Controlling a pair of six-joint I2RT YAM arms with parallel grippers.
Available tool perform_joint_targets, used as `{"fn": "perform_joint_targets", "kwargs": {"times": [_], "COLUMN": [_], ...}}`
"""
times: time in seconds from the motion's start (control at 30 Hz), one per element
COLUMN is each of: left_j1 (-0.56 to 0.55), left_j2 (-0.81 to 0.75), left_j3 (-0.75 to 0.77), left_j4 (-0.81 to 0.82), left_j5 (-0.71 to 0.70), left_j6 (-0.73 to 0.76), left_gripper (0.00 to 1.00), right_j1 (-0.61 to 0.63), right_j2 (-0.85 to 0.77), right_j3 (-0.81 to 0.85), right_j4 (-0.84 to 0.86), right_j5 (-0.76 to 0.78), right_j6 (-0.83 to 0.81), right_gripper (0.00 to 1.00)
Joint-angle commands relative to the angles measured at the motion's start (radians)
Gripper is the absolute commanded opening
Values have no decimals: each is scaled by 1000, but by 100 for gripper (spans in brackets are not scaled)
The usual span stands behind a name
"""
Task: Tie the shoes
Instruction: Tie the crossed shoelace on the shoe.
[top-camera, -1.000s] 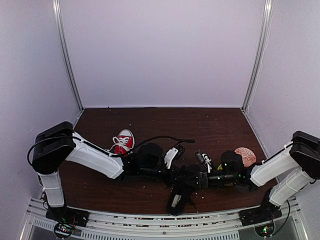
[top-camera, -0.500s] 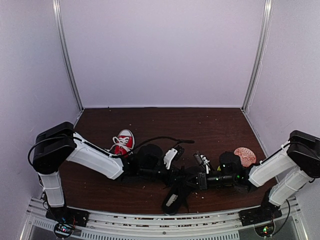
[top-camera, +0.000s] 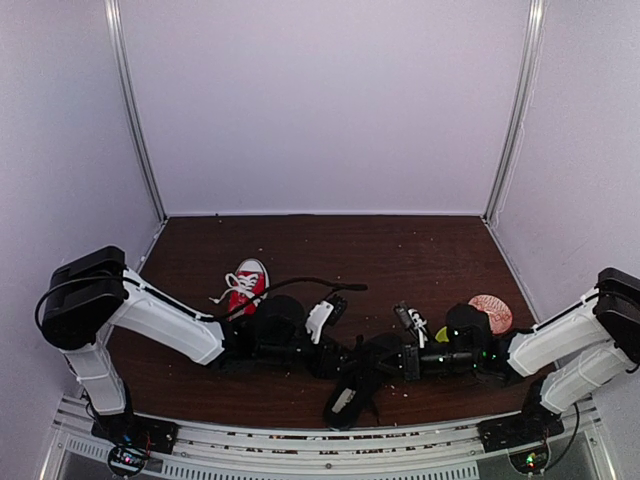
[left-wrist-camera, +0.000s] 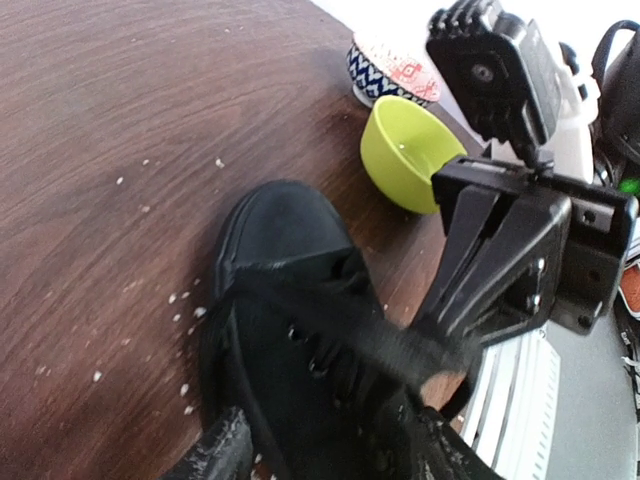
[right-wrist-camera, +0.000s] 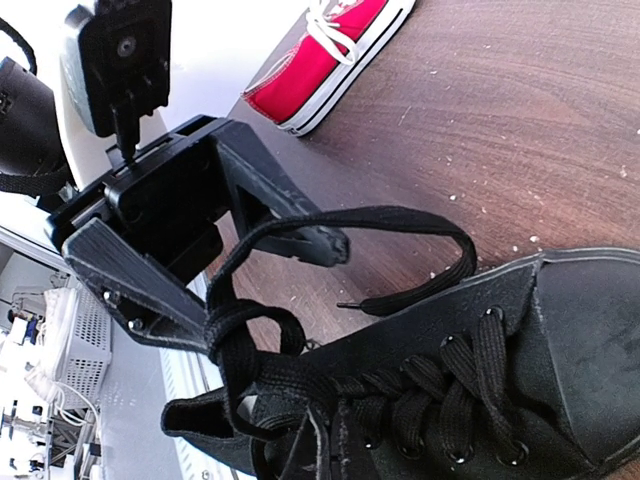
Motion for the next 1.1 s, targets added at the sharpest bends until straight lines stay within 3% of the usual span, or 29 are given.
{"fn": "perform_joint_targets", "kwargs": {"times": [0.0,0.23,0.43,0.73,1.07], "left_j1": [-1,-1,-1,7,17], "left_j2": [-55,-95,-62,28,97], "left_j3": [-46,-45,88,185,245], "left_j4": [62,145,-43,-94,-121], "left_j5": [-19,13,-38,7,65], "left_j6": [-19,-113,-173,-220,-263], "left_gripper": [57,55,55,58,52], "right_j1": [6,7,6,7,6], "right_j2": [-39,-40,-35,-36,-39], "right_j3": [-1,0,9,13,13], "right_j4": [-71,-88,-105,-119,-124], "right_j5": [36,39,39,43,44], "right_j6": [-41,-48,-58,-67,-71], "right_gripper": [0,0,0,0,0]}}
